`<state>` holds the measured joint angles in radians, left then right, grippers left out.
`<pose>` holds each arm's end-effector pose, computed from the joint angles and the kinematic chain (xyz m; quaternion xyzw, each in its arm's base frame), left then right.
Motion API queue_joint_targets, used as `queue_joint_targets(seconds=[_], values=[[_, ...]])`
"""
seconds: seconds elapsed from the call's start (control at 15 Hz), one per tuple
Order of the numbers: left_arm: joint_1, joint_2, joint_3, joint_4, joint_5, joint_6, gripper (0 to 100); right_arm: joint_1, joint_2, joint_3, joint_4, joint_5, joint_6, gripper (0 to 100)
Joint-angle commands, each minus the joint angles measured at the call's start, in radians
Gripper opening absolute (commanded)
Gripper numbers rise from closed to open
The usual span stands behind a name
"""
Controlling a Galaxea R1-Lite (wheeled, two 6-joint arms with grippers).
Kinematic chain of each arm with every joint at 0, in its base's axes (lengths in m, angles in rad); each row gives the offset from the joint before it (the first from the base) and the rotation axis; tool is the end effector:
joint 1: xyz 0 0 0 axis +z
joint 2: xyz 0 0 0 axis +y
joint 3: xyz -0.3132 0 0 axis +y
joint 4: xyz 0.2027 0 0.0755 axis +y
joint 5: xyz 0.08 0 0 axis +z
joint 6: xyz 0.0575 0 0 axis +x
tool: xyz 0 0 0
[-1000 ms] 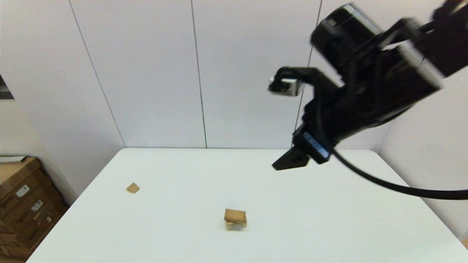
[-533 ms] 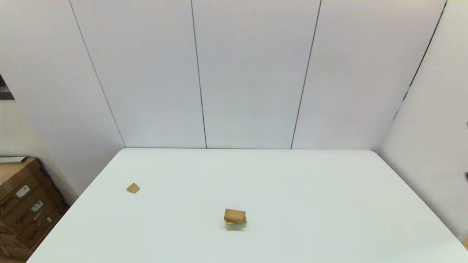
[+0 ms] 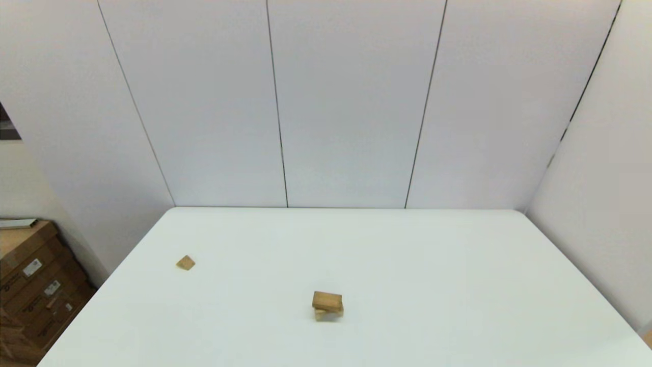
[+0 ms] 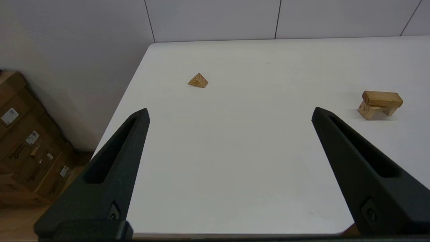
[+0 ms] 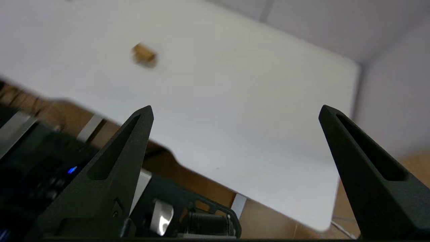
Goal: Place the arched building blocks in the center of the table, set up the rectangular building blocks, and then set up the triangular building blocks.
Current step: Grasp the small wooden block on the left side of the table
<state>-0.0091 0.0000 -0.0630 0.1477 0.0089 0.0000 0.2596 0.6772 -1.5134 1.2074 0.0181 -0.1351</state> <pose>0.0214 0.0003 0.0765 0.0004 0.0423 -0.0001 0.9991 -0.0352 -0.0083 0.3474 -0.0879 0.1736 0.1481 0.9696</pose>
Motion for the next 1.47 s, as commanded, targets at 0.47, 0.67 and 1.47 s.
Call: queue_joint_targets(seconds=[0.47, 0.67, 1.47], values=[[0.000, 0.002, 0.000, 0.000, 0.000, 0.000, 100, -0.258, -0.679, 0.582, -0.169, 0.002, 0.005, 100], [0.000, 0.002, 0.000, 0.001, 0.000, 0.000, 100, -0.258, -0.679, 0.843, -0.503, 0.000, 0.098, 100], [0.000, 0.002, 0.000, 0.001, 0.000, 0.000, 100, -0.258, -0.677, 1.487, -1.135, 0.002, 0.068, 100]])
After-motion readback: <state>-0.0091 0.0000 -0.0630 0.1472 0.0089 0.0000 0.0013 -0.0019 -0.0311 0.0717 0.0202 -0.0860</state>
